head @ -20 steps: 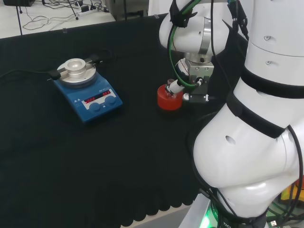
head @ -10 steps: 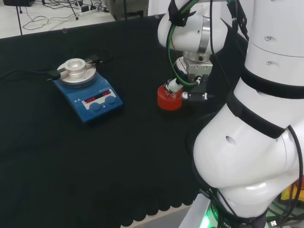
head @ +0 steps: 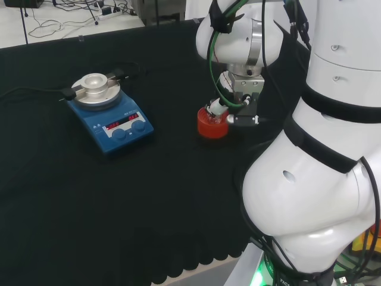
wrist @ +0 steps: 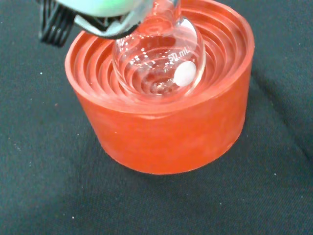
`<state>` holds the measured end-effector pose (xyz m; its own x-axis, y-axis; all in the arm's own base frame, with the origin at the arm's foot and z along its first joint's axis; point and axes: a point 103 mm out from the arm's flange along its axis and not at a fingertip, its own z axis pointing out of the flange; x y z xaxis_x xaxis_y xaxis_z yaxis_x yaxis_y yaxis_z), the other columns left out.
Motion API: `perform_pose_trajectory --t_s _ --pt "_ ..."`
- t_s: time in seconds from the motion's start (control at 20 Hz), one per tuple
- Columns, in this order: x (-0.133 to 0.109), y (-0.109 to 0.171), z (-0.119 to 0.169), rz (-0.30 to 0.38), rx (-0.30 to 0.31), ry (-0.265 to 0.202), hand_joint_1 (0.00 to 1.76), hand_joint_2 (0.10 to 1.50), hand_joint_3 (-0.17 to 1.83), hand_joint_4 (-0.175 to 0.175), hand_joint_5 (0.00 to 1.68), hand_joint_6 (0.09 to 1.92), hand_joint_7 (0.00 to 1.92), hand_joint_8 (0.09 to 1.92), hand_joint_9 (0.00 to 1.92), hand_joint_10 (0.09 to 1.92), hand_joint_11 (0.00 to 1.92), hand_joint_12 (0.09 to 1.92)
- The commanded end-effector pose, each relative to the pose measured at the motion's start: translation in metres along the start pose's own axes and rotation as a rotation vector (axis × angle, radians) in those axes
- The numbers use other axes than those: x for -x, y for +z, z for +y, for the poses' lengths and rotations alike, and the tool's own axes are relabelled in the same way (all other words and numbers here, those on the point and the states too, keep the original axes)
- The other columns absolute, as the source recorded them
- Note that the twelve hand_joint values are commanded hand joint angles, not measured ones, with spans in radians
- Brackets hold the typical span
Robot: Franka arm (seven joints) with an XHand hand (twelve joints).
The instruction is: Pick up the round-bottom flask.
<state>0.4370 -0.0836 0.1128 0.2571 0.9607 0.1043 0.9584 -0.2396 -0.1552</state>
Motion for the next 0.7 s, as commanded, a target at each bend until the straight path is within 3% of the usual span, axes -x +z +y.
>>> perform_pose_trajectory --t_s 0.05,0.15,0.25,0.45,0.7 --pt "-0.003 -0.004 0.002 -0.018 0.021 0.006 1.02 0.81 0.45 0.097 1.03 0.84 0.29 0.68 0.51 0.66 0.18 1.39" --pt "-0.003 -0.005 0.002 -0.031 0.025 0.012 1.06 0.85 0.39 0.156 1.1 0.83 0.31 0.67 0.53 0.65 0.2 1.37" --pt "-0.003 -0.006 0.002 -0.042 0.024 0.016 1.07 0.85 0.39 0.172 1.12 0.83 0.32 0.67 0.54 0.64 0.21 1.37" --pt "-0.004 -0.014 0.001 -0.043 0.021 0.018 1.09 0.73 0.62 0.155 1.14 0.9 0.34 0.66 0.58 0.61 0.26 1.35" --pt "-0.008 -0.039 -0.003 -0.04 0.026 0.013 1.09 0.71 0.68 0.157 1.14 0.92 0.34 0.66 0.59 0.61 0.28 1.35"
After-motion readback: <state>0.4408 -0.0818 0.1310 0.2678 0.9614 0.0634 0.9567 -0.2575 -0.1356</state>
